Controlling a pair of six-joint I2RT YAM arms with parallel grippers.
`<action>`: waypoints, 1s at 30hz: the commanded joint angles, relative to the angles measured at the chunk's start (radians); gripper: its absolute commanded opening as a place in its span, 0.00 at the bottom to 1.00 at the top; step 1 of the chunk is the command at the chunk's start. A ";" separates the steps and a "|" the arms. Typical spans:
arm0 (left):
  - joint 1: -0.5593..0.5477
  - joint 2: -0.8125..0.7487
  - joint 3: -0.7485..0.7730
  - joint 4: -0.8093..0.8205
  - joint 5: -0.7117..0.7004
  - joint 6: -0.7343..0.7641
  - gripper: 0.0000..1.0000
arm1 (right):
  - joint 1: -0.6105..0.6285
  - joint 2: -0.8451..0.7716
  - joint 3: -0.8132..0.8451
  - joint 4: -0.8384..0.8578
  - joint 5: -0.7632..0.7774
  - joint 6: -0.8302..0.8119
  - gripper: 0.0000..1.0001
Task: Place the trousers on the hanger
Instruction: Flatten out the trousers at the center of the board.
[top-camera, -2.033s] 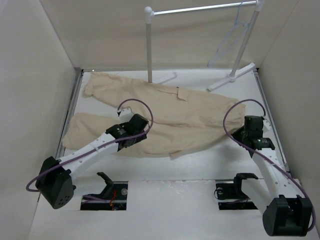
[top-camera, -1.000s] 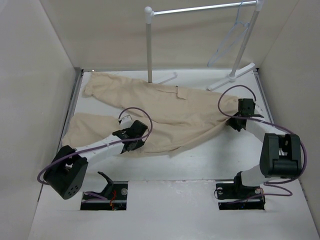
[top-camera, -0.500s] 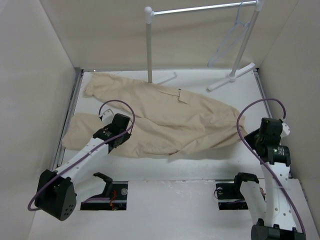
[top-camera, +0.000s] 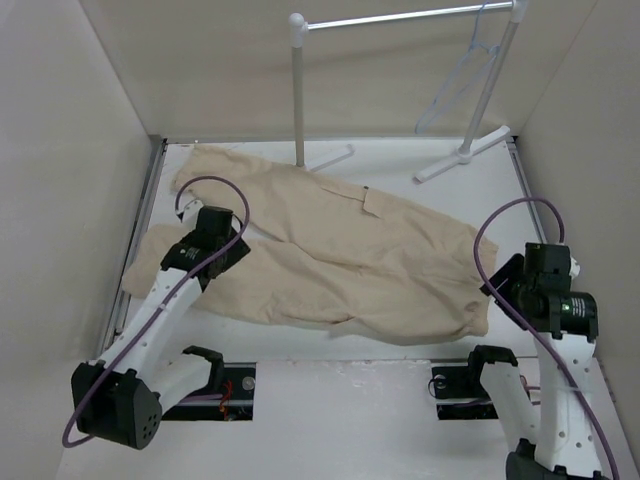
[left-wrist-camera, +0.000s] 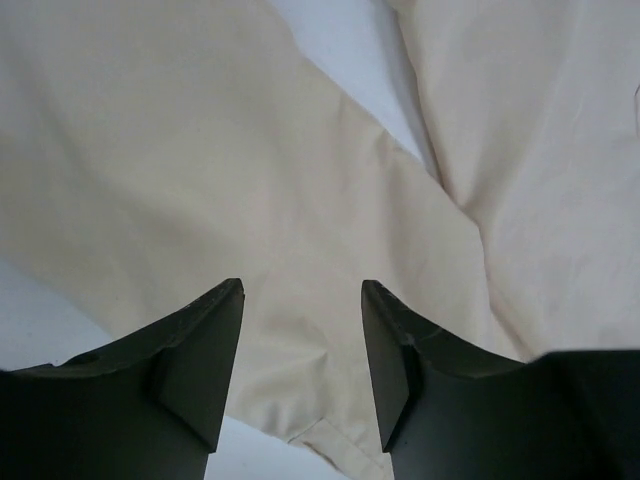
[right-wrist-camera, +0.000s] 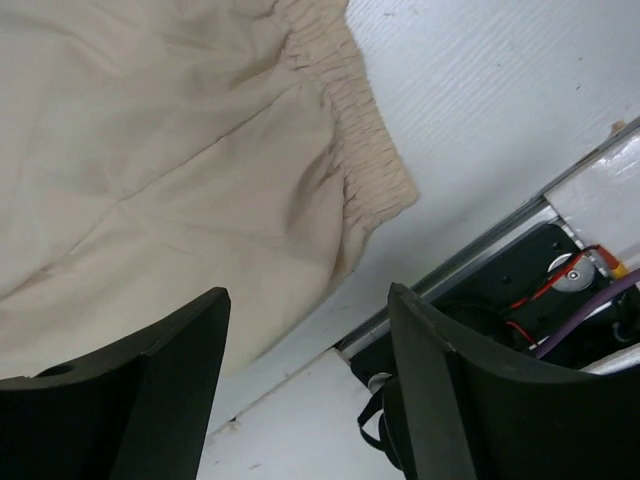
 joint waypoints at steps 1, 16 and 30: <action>-0.073 0.019 0.021 -0.049 0.065 0.039 0.49 | 0.007 0.039 0.036 0.055 0.033 -0.012 0.72; -0.721 0.308 0.106 0.075 -0.026 0.016 0.51 | -0.212 0.638 -0.061 0.916 -0.075 0.031 0.46; -0.593 0.236 -0.111 0.122 -0.038 -0.105 0.47 | -0.206 1.097 0.196 0.890 -0.055 0.066 0.38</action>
